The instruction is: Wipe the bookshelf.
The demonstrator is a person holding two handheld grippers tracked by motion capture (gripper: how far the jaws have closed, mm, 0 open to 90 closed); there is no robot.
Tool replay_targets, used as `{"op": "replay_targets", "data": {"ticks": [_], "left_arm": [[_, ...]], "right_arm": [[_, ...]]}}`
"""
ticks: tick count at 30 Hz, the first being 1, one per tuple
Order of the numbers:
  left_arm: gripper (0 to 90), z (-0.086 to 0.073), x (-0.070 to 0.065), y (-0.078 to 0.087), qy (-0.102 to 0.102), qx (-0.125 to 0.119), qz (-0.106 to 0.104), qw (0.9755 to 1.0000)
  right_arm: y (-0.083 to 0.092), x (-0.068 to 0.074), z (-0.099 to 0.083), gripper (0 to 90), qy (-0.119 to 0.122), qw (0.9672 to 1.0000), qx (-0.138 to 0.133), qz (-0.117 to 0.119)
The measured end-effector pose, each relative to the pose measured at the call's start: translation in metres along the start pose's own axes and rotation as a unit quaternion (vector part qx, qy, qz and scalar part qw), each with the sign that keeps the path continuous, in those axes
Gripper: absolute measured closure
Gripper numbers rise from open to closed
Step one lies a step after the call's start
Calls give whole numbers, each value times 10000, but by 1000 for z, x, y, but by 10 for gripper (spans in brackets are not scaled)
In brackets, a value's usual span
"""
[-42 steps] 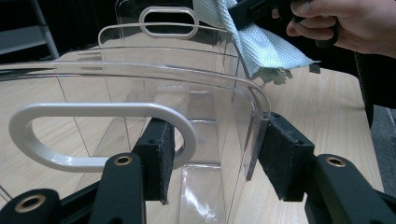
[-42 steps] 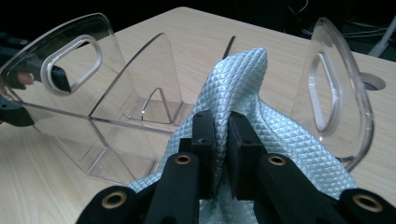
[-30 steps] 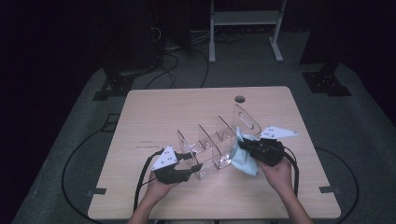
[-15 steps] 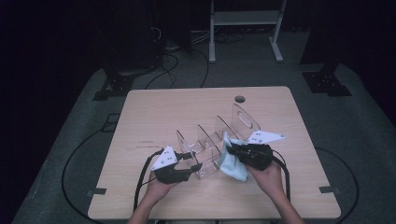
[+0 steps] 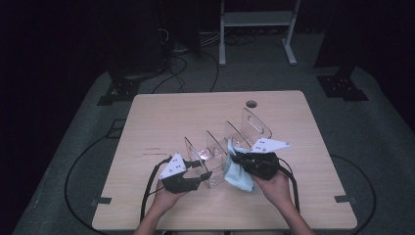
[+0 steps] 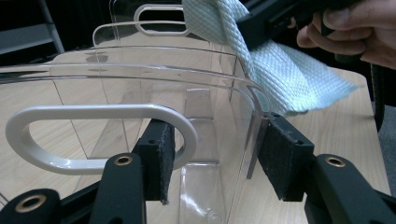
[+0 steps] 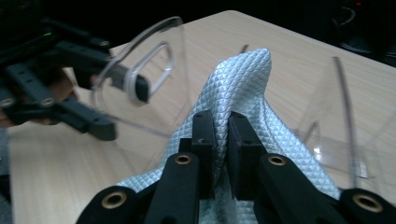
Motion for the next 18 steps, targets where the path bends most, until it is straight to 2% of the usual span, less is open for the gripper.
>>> {"op": "replay_targets", "data": {"ticks": [2,4,6,8,10,15,16,18], "left_arm": [[480,0,0,0,6,-3,-1,10000],[480,1,1,0,20,-13,-8,10000],[480,1,1,0,10,-13,-8,10000],[480,0,0,0,10,2,-11,10000],[480,0,0,0,22,-14,8,10000],[480,1,0,-2,37,-11,43,10000],[480,1,0,-2,28,-6,48,10000],[479,0,0,-2,0,23,46,10000]], "right_arm": [[0,-11,1,822,-196,9998,-16,-104],[0,-16,1,822,-421,9991,-18,-92],[-2,-11,1,822,-359,9993,-43,-89],[-5,4,1,822,-308,9994,-81,123],[-6,11,2,822,-153,9998,-82,129],[-6,3,2,822,-240,9997,-83,-16],[-6,5,2,823,-194,9998,-87,-33],[-7,16,2,823,-128,9997,-149,116]]}}
Point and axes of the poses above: each handheld gripper's, and its own axes: y roughly backward along the jaws, z roughly out of its top, x roughly to its left, the point moved 8 cm from there along -y, roughly forward along the jaws, and after that the axes turned 12 degrees about -z, right-handed, at the moved point
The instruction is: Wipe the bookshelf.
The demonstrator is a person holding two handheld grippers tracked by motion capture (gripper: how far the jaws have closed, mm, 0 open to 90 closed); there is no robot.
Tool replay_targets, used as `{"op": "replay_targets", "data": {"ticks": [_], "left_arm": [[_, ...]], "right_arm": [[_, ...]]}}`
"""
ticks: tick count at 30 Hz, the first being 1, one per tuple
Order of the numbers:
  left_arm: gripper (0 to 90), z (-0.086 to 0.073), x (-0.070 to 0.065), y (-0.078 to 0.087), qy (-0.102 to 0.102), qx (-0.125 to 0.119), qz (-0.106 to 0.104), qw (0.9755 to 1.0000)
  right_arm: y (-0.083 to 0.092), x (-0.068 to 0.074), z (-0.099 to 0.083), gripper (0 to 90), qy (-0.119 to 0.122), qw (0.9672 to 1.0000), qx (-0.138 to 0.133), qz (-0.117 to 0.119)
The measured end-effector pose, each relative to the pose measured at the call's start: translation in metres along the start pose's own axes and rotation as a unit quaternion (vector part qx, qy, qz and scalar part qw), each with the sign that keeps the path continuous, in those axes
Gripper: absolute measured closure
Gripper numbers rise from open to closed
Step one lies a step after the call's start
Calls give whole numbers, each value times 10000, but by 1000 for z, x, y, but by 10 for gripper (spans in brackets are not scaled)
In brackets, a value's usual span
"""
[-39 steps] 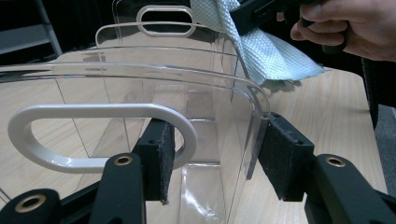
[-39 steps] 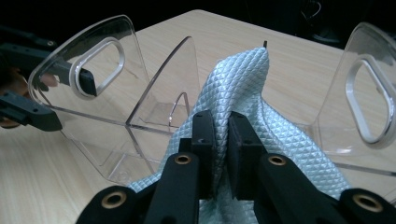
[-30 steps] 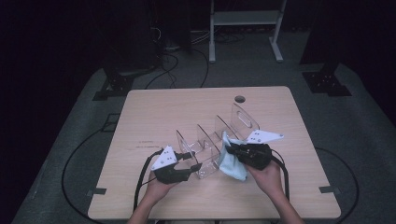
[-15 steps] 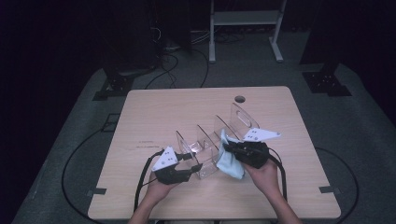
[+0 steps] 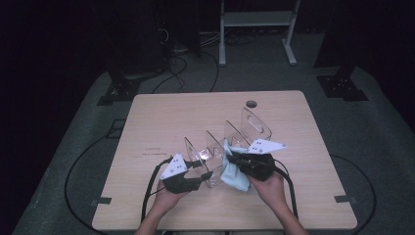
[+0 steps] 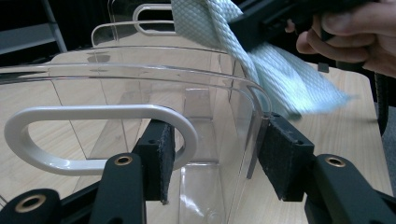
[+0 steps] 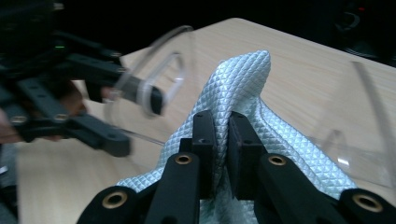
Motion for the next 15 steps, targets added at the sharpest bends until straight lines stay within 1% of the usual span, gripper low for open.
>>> {"op": "replay_targets", "data": {"ticks": [2,3,4,6,7,9,10,13,15], "left_arm": [[478,0,0,0,5,2,5,10000],[478,0,0,0,9,5,9,10000],[477,1,0,0,25,-6,4,10000],[475,1,0,0,21,15,7,10000],[472,0,0,-1,-4,48,18,10000],[467,0,-1,-1,-46,71,39,10000],[457,0,-1,-2,-51,82,49,9999],[445,0,-1,-3,-120,140,107,9998],[470,0,-1,-2,-132,129,96,9998]], "right_arm": [[-2,9,1,822,97,9999,-20,104],[-3,11,1,822,166,9998,-25,91],[-3,11,2,823,158,9998,-9,105],[-3,7,2,823,-7,9999,21,155],[-3,7,2,823,-25,9999,25,141],[-3,9,2,823,29,10000,21,73],[-3,11,2,823,63,9999,17,94],[-6,23,3,823,87,9996,15,258],[-7,32,3,823,144,9993,8,354]]}}
Point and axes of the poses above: each handheld gripper's, and its own axes: y roughly backward along the jaws, z roughly out of its top, x roughly to its left, the point moved 8 cm from there along -y, roughly forward along the jaws, and after that the axes turned 12 degrees about -z, right-handed, at the moved point
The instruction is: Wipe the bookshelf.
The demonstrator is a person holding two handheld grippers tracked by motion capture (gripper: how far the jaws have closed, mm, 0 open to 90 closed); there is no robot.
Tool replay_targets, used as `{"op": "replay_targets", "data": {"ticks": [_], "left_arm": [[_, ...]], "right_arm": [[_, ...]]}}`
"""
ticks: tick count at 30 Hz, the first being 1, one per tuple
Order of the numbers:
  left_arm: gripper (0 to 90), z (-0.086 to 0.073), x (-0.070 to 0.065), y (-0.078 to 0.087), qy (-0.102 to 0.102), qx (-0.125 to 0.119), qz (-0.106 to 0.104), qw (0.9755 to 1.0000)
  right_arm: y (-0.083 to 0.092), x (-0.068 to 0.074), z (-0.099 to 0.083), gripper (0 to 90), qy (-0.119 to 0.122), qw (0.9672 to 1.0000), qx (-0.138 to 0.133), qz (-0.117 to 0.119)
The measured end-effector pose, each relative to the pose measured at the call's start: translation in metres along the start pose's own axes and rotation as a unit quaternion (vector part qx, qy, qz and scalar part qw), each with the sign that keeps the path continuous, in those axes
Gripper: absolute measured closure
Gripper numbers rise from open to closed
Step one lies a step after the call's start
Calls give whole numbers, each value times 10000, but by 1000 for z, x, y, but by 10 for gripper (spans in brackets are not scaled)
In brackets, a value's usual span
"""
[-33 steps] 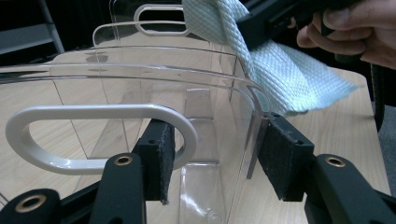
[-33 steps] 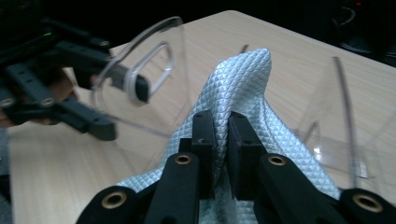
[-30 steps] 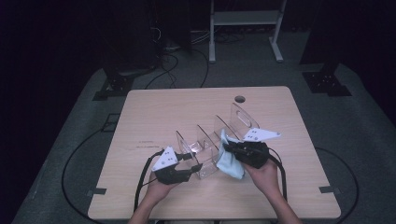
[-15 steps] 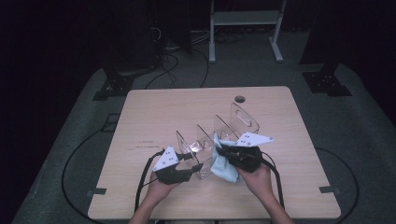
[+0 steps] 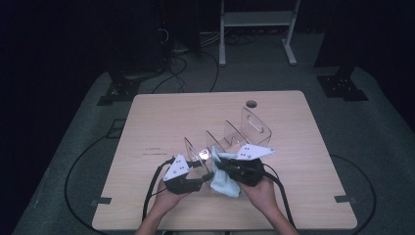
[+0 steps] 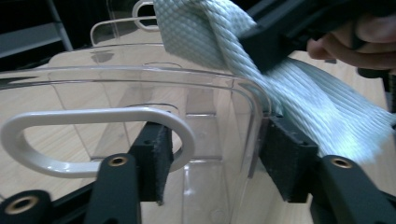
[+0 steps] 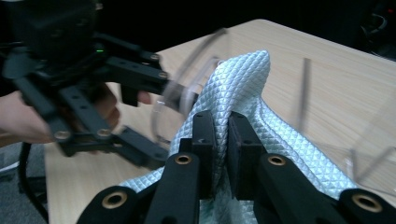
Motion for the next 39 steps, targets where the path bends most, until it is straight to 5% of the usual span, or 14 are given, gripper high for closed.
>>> {"op": "replay_targets", "data": {"ticks": [4,7,14,20,26,34,39], "left_arm": [[472,0,0,0,6,0,2,10000],[469,0,0,0,11,-19,31,10000],[464,0,0,0,-29,26,45,10000],[420,-1,0,-1,-52,68,31,10000],[461,-1,0,-2,-121,116,98,9998],[469,0,0,-2,-40,42,40,10000],[472,-1,1,0,-45,68,-22,10000]], "right_arm": [[0,-1,1,823,87,10000,34,-3],[2,-11,1,824,-118,9999,51,-84],[-5,13,4,823,134,9999,32,91],[-2,2,4,824,61,9999,83,108],[-6,16,5,823,215,9996,77,179],[1,-10,2,824,-52,9999,94,-35],[-5,13,4,824,206,9996,77,187]]}}
Point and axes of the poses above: each handheld gripper's, and its own axes: y roughly backward along the jaws, z roughly out of its top, x roughly to its left, the point moved 8 cm from there along -y, roughly forward along the jaws, and after that the axes turned 12 degrees about -z, right-handed, at the moved point
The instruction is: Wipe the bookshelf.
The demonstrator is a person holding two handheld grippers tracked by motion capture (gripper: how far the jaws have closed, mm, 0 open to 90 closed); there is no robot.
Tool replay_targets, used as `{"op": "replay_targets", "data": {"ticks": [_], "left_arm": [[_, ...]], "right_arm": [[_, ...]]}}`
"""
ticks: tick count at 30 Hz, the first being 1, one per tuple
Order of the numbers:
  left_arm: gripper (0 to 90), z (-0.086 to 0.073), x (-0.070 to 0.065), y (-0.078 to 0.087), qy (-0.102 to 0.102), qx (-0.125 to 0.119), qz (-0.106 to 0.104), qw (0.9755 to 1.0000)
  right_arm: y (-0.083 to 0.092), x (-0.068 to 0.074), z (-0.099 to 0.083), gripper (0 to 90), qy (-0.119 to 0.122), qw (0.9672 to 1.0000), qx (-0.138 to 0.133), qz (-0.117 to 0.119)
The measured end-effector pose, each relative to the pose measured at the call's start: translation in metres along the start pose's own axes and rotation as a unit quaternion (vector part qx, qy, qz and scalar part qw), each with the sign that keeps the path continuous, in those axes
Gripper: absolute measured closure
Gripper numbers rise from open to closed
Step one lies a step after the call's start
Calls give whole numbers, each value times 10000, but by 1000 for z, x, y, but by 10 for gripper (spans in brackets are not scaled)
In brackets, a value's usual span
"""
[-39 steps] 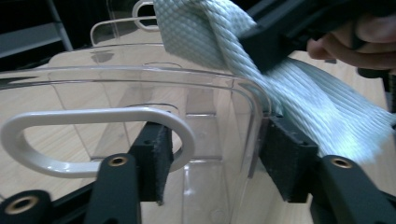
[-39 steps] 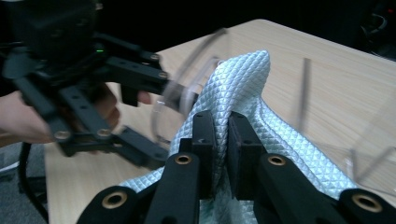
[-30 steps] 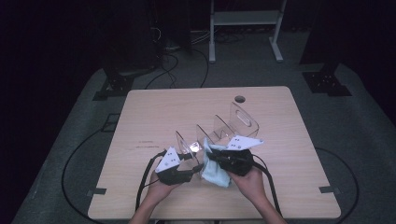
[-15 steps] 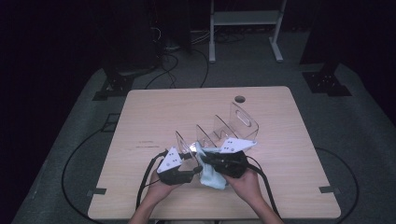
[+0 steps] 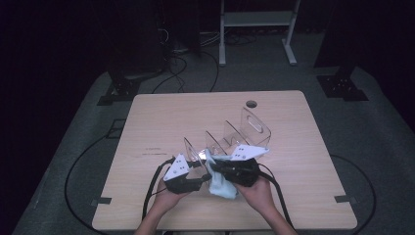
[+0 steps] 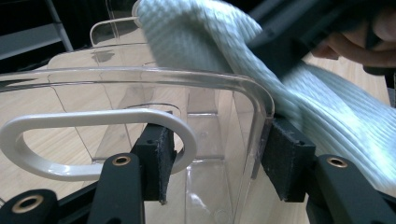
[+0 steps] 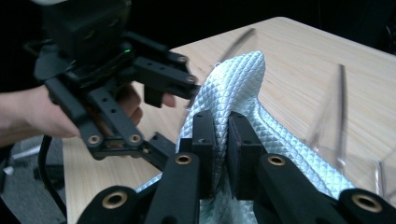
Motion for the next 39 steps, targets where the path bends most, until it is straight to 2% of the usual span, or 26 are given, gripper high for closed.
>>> {"op": "replay_targets", "data": {"ticks": [1,3,8,11,14,18,22,25,29,32,39], "left_arm": [[472,0,0,1,12,-16,-23,10000],[473,-1,-1,4,4,-14,-52,10000],[474,-4,0,11,14,-21,-113,9999],[473,-5,1,13,-26,33,-121,9999],[473,-5,1,13,-31,26,-123,9999],[474,-5,1,13,-37,23,-138,9999],[474,-5,1,14,-24,18,-146,9999],[474,-5,1,14,-22,21,-156,9999],[474,-5,1,16,-12,32,-181,9998],[473,-6,0,17,-6,32,-187,9998],[474,-6,0,18,11,58,-206,9998]], "right_arm": [[0,1,0,824,54,10000,8,-26],[2,-3,0,824,7,10000,7,-31],[16,-40,-9,824,-215,9986,20,-492],[25,-69,-14,824,-323,9955,30,-888],[35,-96,-21,824,-492,9911,32,-1240],[43,-119,-28,824,-756,9864,2,-1460],[50,-139,-34,824,-913,9815,-8,-1686],[53,-144,-37,824,-975,9797,-40,-1750],[57,-144,-41,824,-1006,9785,-128,-1797],[63,-145,-47,825,-1173,9764,-246,-1795],[76,-150,-64,825,-1321,9723,-256,-1909]]}}
Point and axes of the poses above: each handheld gripper's, and its own axes: y roughly backward along the jaws, z roughly out of its top, x roughly to its left, the point moved 8 cm from there along -y, roughly forward along the jaws, and after that the axes turned 12 degrees about -z, right-handed, at the moved point
